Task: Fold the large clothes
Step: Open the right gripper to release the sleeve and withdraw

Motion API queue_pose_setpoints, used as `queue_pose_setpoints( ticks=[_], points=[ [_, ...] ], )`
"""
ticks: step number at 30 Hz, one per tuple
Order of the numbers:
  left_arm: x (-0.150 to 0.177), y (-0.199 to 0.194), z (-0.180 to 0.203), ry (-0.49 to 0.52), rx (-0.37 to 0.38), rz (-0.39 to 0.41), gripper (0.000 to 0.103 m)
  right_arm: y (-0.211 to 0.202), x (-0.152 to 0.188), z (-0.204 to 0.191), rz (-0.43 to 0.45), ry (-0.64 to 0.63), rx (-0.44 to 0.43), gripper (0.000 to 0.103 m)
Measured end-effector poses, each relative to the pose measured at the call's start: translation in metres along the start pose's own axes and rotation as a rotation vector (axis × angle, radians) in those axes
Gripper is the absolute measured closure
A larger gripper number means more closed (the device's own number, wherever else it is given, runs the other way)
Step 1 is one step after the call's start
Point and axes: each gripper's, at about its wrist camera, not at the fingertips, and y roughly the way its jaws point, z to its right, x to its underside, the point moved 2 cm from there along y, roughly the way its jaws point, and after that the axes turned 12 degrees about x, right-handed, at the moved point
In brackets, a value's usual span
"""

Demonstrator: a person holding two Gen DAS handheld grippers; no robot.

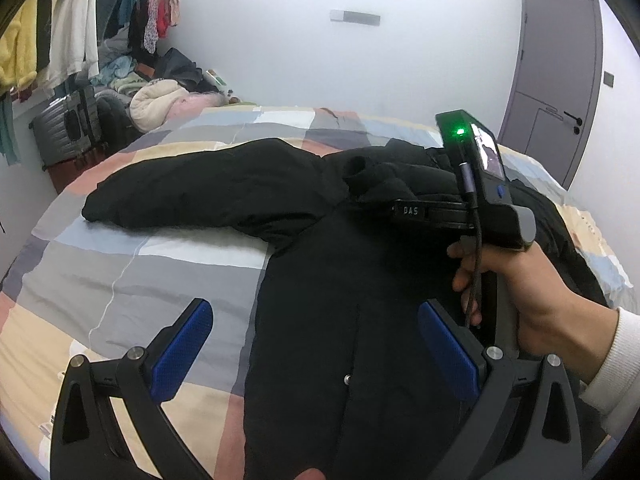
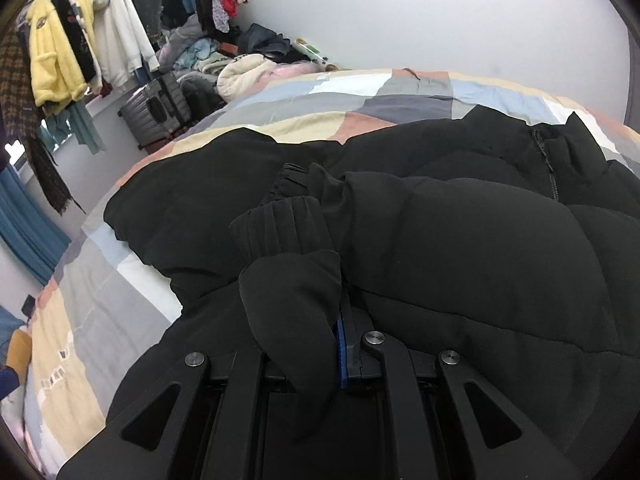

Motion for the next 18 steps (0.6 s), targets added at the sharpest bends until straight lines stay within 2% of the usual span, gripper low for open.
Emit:
queue_pose_setpoints(
  ticks=[2, 5, 7, 8, 9, 10, 18],
  points=[
    [-0.001, 0.000, -0.002, -0.017, 0.007, -0.005, 0.000, -0.005, -0.002, 0.000, 0.003, 0.006, 0.007, 0.091],
    [-0.003, -0.002, -0.001, -0.024, -0.002, -0.011, 0.001, -0.016, -0.004, -0.003, 0.003, 0.000, 0.003, 0.073],
    [-0.005, -0.005, 0.000, -0.020, -0.007, -0.004, 0.001, -0.028, -0.007, -0.004, 0.010, -0.001, -0.013, 0.049],
    [-0.007, -0.009, 0.002, -0.018, -0.011, 0.000, 0.001, -0.033, -0.007, -0.004, 0.015, -0.001, -0.011, 0.044],
    [-0.008, -0.011, 0.003, -0.018, -0.013, 0.003, 0.000, -0.040, -0.008, -0.004, 0.022, -0.001, -0.008, 0.031],
    [-0.010, -0.015, 0.005, -0.018, -0.015, 0.008, 0.000, -0.049, -0.009, -0.003, 0.034, 0.001, -0.007, 0.023],
    [-0.025, -0.054, 0.028, -0.017, -0.007, 0.064, 0.001, -0.122, -0.020, 0.016, 0.122, 0.000, 0.054, 0.016]
  ],
)
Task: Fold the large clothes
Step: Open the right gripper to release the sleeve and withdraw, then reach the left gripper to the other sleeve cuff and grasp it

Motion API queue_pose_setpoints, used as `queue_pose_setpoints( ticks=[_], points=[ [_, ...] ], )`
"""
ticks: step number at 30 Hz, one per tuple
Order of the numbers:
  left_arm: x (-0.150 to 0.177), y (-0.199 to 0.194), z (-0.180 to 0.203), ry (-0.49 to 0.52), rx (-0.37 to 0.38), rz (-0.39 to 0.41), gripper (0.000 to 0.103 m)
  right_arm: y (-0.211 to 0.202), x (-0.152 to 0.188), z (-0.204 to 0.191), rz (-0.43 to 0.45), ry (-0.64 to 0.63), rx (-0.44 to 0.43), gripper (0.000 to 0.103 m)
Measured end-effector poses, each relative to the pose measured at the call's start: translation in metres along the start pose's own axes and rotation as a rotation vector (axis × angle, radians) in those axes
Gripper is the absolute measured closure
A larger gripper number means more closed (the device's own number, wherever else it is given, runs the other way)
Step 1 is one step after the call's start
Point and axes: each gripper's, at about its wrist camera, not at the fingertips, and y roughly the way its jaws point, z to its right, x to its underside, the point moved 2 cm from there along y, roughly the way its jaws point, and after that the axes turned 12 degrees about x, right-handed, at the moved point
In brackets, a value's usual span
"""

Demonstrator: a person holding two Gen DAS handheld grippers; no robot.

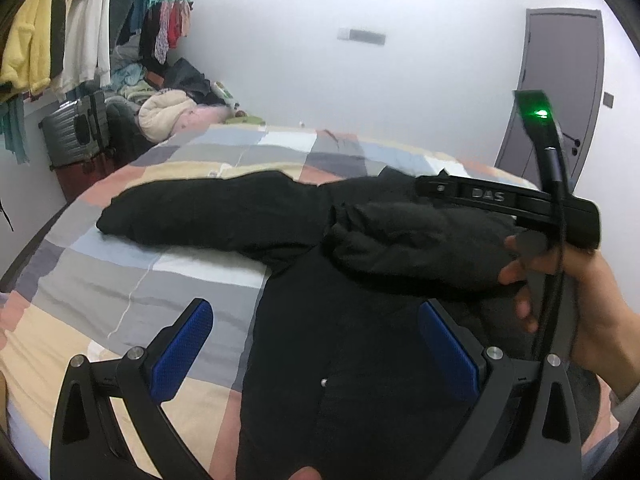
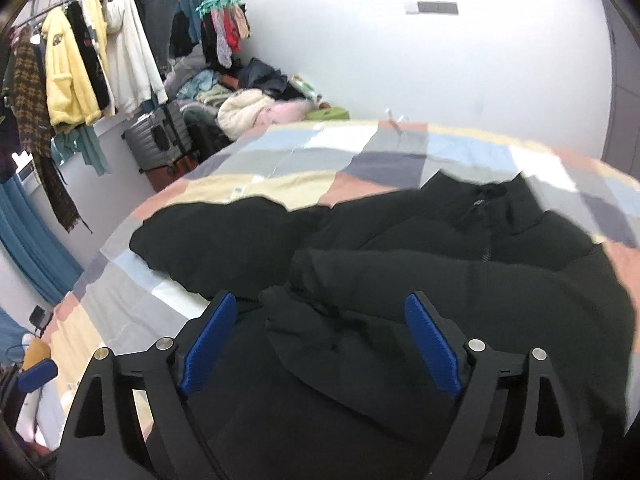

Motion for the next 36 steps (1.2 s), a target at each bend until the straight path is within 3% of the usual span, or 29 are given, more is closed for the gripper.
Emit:
queue_pose_setpoints(
  ticks=[10, 17, 22, 36],
  points=[
    [-0.014, -0.049, 0.051, 0.054, 0.035, 0.048, 0.000, -0.106, -0.013, 0.031, 0.130, 0.008, 0.063, 0.007],
    [-0.012, -0.078, 0.077, 0.062, 0.055, 0.083, 0.000, -0.165, -0.004, 0.051, 0.194, 0.028, 0.091, 0.005],
    [-0.007, -0.090, 0.095, 0.080, 0.057, 0.096, 0.000, -0.193, 0.017, 0.060, 0.229, -0.027, 0.150, 0.003],
    [0.012, -0.074, 0.123, 0.118, 0.081, 0.068, 0.000, -0.229, 0.109, 0.105, 0.243, 0.063, 0.240, 0.001]
  ],
)
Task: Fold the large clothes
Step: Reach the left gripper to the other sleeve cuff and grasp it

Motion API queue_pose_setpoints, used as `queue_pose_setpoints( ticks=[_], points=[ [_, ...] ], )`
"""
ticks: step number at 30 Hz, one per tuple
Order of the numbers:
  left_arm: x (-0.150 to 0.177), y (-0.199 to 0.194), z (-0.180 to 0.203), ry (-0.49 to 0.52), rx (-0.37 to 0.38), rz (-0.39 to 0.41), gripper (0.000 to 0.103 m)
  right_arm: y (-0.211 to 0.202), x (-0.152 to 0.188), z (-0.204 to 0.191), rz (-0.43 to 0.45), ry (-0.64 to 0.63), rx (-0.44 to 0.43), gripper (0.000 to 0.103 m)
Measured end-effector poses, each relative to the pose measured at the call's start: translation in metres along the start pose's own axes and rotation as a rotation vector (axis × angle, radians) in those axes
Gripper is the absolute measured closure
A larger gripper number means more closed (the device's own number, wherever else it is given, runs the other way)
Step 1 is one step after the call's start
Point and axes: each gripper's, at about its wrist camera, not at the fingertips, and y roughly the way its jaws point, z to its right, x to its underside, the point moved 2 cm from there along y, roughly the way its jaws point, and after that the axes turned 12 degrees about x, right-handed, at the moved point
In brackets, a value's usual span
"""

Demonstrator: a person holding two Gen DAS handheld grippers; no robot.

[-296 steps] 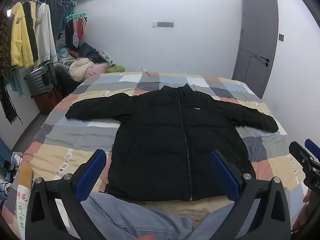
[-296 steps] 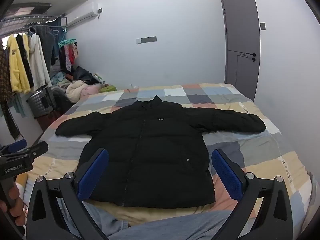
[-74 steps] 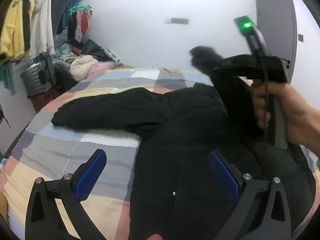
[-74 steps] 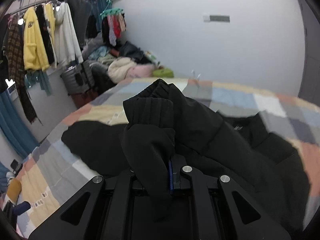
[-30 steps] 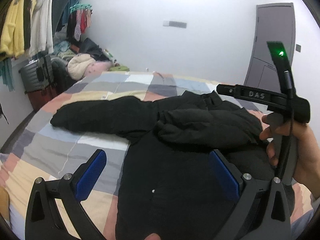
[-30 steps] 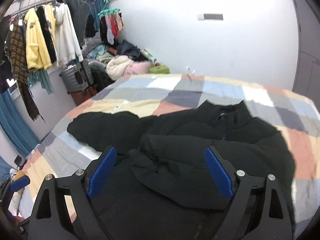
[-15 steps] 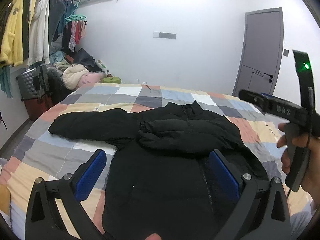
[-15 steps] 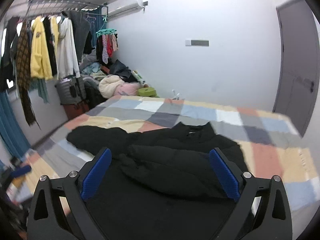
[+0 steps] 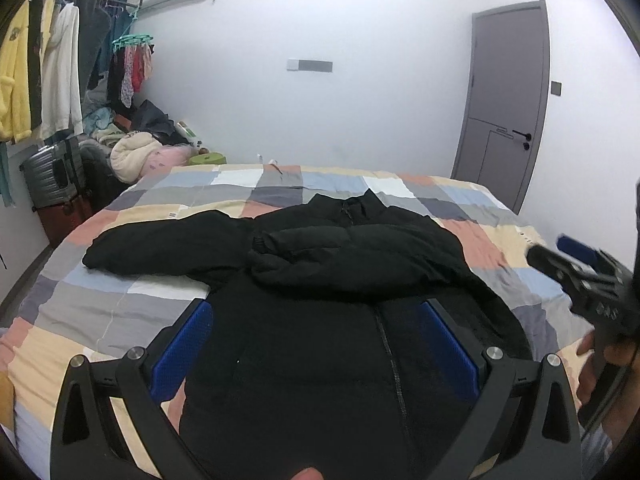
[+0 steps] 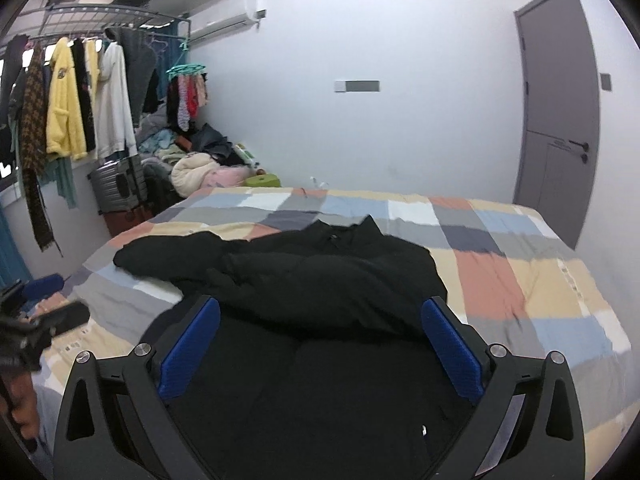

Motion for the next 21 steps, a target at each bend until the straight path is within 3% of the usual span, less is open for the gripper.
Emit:
queue_pose_setpoints(
  ticks=[13, 21],
  points=[
    [0.017, 0.031, -0.010, -0.039, 0.009, -0.048, 0.000, -0.019, 0.066, 0.018, -0.031, 0.026, 0.014, 0.000],
    [0.026, 0.049, -0.026, -0.069, 0.038, -0.082, 0.000, -0.024, 0.074, 0.019, 0.000, 0.035, 0.028, 0.000]
  ],
)
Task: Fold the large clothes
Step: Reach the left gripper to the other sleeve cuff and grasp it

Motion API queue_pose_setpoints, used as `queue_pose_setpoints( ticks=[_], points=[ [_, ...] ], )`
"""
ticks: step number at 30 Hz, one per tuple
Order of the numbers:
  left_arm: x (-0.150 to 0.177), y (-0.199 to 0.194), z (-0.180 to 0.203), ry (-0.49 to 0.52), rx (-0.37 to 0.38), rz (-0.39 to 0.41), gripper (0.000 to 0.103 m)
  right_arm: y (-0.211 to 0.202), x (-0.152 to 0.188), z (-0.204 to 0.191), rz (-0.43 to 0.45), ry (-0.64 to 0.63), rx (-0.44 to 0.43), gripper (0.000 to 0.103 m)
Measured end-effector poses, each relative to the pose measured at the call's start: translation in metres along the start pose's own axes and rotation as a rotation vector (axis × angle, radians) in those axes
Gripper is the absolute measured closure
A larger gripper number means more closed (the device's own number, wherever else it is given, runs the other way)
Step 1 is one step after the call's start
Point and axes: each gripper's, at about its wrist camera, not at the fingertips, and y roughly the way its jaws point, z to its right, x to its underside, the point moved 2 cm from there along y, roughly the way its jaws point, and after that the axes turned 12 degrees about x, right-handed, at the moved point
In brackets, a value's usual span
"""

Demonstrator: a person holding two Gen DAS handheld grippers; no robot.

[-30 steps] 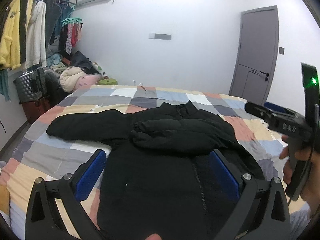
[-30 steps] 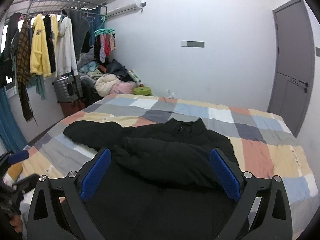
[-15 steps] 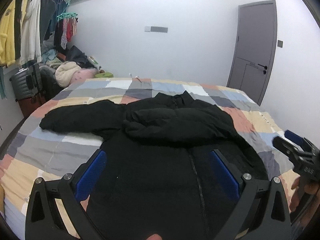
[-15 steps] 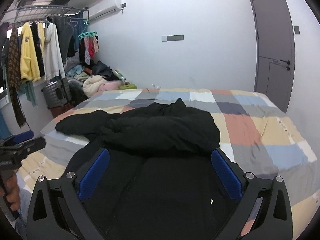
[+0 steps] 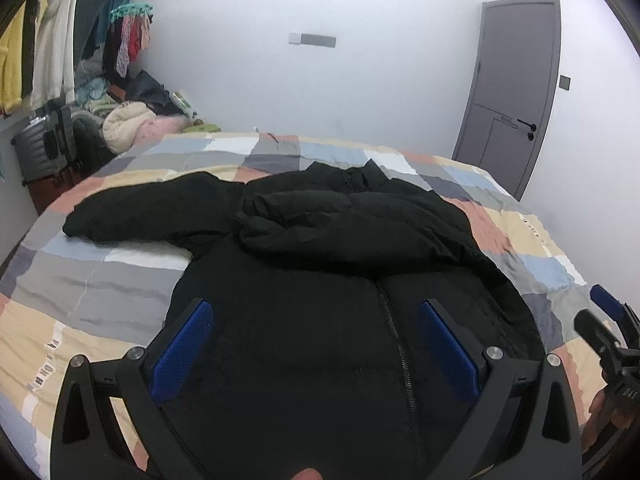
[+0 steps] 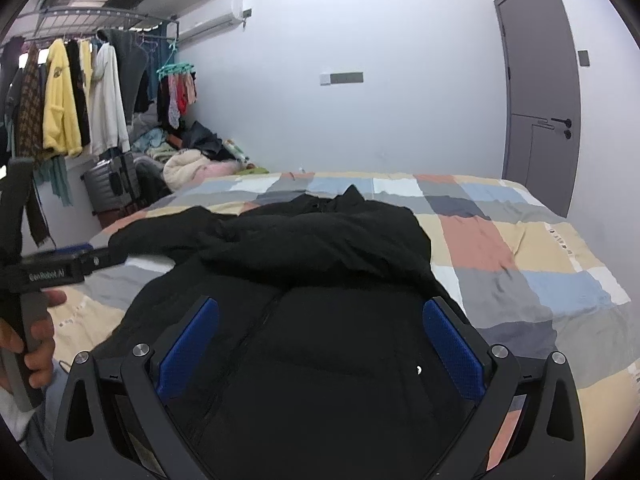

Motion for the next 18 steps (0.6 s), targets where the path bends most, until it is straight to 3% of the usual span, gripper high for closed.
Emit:
queue_pose_setpoints(
  ticks=[3, 10, 13, 16, 18],
  points=[
    [-0.010, 0.002, -0.026, -0.045, 0.027, -0.011, 0.001, 0.000, 0.002, 0.002, 0.016, 0.009, 0.015, 0.000],
    [-0.059, -0.002, -0.126, -0.139, -0.019, 0.009, 0.001, 0.007, 0.004, 0.011, 0.019, 0.032, 0.044, 0.000],
    [-0.083, -0.001, -0.185, -0.182, -0.073, 0.019, 0.001, 0.011, 0.003, 0.011, 0.006, 0.041, 0.052, 0.000],
    [-0.103, 0.009, -0.252, -0.193, -0.197, 0.036, 0.001, 0.016, 0.004, 0.010, -0.011, 0.041, 0.058, 0.000],
    [-0.108, 0.017, -0.300, -0.265, -0.216, 0.025, 0.001, 0.018, 0.004, 0.008, -0.023, 0.039, 0.060, 0.000]
  ],
)
